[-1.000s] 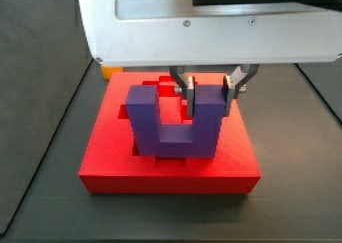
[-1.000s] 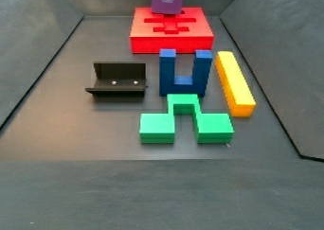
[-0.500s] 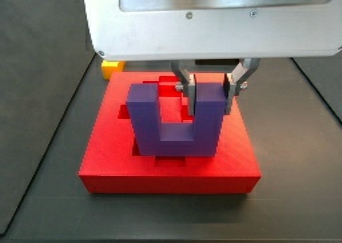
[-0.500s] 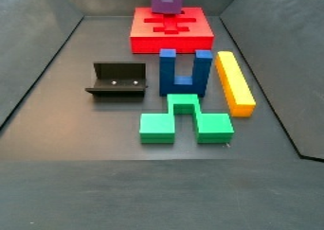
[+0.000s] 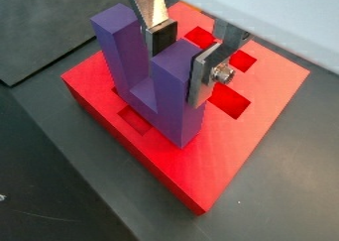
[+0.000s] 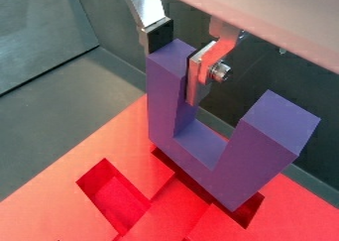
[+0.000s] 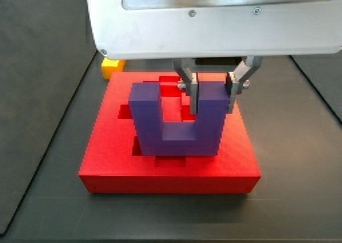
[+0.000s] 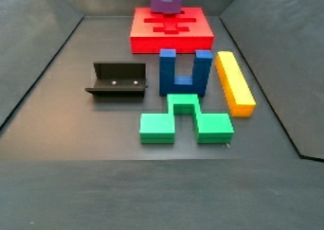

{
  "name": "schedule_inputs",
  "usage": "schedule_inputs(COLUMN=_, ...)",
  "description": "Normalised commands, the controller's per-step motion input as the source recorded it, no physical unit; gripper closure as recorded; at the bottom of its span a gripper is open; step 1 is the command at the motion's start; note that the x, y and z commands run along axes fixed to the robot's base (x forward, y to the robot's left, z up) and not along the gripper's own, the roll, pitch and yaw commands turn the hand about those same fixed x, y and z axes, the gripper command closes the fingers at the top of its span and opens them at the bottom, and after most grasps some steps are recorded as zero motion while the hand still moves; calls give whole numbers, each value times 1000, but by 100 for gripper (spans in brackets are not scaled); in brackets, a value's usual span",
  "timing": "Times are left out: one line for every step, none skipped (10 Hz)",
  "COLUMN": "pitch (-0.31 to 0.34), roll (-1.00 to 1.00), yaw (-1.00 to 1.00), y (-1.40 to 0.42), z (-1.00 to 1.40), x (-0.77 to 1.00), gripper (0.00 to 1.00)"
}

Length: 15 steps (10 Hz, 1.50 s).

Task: Pick up the purple object. Move up. Place the purple object on the fixture. Regrasp the purple object. Move to above the board. Insert the purple object.
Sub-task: Insert the purple object.

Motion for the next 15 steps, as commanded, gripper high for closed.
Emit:
schedule_inputs(pitch=0, roll=-17, yaw=83, y=51, z=-9, x=0, gripper=100)
schedule_inputs(pitch=0, roll=-89, yaw=111, y=83, z=-3, x=0, gripper=100)
schedule_inputs(pitch=0, roll=-133, yaw=129, y=26, z=0, x=0, gripper=100)
schedule_inputs(pitch=0, roll=-126, yaw=57, y=3, z=0, x=-26, gripper=100)
schedule_inputs(pitch=-74, roll=-219, yaw=0, y=0, z=0, x=-186, gripper=100)
schedule_inputs(pitch=-133, roll=-189, yaw=0, y=0, z=0, x=-266, gripper=100)
schedule_inputs(pitch=-130, roll=-166, yaw=-6, y=0, z=0, x=-286, gripper=100)
schedule_inputs(pitch=-117, roll=-174, yaw=-20, y=0, z=17, x=-283, gripper=100)
schedule_inputs(pitch=-94, roll=-197, yaw=-3, y=11, z=57, x=-203, gripper=100)
schedule_inputs(pitch=-4, roll=-50, yaw=0, y=63, z=0, x=0, gripper=100)
schedule_inputs(pitch=0, roll=-33, yaw=0, y=17, z=0, x=6, gripper=100)
schedule_inputs(pitch=0, roll=-7, yaw=80, y=26, z=0, x=0, gripper=100)
schedule_inputs(pitch=0, roll=4, yaw=91, y=0, z=0, x=0, gripper=100)
schedule_inputs(pitch=0, roll=50, yaw=154, y=0, z=0, x=0, gripper=100)
schedule_inputs(pitch=0, roll=47, yaw=160, y=0, z=0, x=0, gripper=100)
